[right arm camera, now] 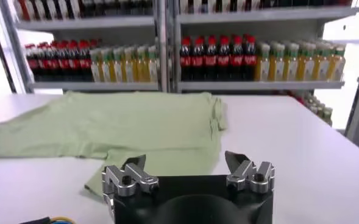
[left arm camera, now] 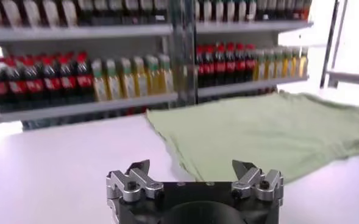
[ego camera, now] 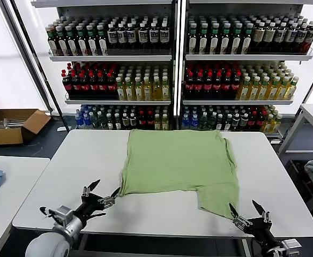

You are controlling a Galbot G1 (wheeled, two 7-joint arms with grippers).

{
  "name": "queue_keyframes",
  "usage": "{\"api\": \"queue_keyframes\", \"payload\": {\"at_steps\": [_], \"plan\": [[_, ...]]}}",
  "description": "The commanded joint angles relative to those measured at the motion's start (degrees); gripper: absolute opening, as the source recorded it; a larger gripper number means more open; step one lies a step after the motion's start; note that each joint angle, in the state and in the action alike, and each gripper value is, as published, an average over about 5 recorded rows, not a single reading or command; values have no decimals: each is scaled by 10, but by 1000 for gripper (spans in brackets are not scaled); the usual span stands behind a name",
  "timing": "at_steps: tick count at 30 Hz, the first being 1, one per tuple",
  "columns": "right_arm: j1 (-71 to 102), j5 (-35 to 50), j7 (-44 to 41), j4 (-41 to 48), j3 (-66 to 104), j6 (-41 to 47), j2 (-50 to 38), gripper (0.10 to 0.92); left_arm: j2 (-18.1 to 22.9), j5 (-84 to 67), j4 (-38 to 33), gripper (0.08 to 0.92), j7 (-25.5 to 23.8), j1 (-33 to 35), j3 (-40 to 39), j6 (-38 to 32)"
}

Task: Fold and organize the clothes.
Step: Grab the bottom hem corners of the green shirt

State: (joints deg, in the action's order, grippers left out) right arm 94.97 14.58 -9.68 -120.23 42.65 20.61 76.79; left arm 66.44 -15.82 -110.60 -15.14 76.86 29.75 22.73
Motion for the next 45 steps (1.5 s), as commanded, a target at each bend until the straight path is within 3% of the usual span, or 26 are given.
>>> {"api": "queue_keyframes", "payload": {"at_steps": [1,10,19,29,35,42,45], "plan": [[-13,-26,25,3,-32,46,2,823,-38,-8,50,823,37,-76,-84,72],[-29,-28,35,23,-52,59,6,803,-29,-39,88,823,57,-114,-108,86],[-43,-18,38,34,-60,66,6,576,-18,-48,114,797,51,-124,-118,90],[-48,-10,22,40,-67,43,11,281,-14,-49,113,524,37,-111,-121,89],[-45,8,-28,47,-61,-32,10,126,-14,-49,104,351,32,-102,-121,85],[-44,36,-60,47,-62,-117,17,105,-13,-49,89,148,36,-95,-116,76],[-39,58,-76,42,-63,-144,23,105,-12,-52,79,99,37,-91,-111,72]]}}
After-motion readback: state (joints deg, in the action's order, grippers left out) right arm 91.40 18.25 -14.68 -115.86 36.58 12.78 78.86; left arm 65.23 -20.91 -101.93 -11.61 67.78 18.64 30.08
